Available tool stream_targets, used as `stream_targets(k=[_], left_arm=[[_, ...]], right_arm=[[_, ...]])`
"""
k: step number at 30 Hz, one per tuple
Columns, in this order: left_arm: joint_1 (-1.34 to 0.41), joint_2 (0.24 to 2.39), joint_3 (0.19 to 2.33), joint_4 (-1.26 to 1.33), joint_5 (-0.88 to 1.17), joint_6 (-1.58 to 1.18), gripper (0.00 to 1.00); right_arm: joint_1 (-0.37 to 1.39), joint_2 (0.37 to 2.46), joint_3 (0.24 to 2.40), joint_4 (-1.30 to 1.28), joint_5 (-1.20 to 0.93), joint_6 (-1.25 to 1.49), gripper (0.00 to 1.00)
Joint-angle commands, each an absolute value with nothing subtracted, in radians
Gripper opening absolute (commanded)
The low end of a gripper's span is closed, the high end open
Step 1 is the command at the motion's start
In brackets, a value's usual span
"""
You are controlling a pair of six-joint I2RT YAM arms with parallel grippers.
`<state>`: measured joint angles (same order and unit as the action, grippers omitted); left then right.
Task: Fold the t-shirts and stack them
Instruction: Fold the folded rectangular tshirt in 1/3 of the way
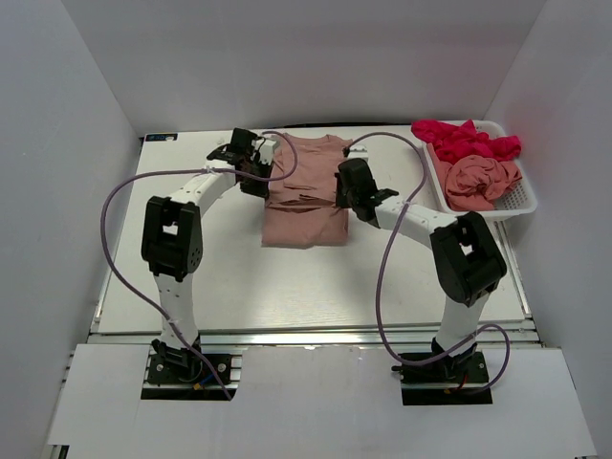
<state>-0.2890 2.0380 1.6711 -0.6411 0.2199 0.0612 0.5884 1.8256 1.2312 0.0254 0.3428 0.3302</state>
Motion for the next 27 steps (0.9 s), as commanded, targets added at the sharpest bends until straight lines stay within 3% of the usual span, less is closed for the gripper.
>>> stream_targets(k=[1,18,19,20,23,27], left_arm=[[-0.273,2.084,1.718,-0.600,0.215,0.055,0.00],[-0.253,2.261,1.933,-0.558,0.229,0.015,0.00],[-0.252,2.264,1.936,-0.555,0.227,0.015,0.00],[-0.253,2.266,1.936,-0.548,0.221,0.014,0.00],[-0.252,2.266,1.927,-0.532,0.215,0.012,0.00],[-0.252,2.240,1.908,-0.529,0.233,-0.021,0.00]], right_arm=[[0.557,1.853,1.315,0.054,0.354,0.304,0.00],[0.506,2.045,1.397,0.063,0.315,0.305,0.00],[0.506,2.054,1.399,0.063,0.310,0.307,0.11],[0.506,2.069,1.397,0.066,0.313,0.308,0.42],[0.508,2.062,1.353,0.103,0.321,0.313,0.71],[0.512,2.011,1.301,0.155,0.321,0.304,0.77]])
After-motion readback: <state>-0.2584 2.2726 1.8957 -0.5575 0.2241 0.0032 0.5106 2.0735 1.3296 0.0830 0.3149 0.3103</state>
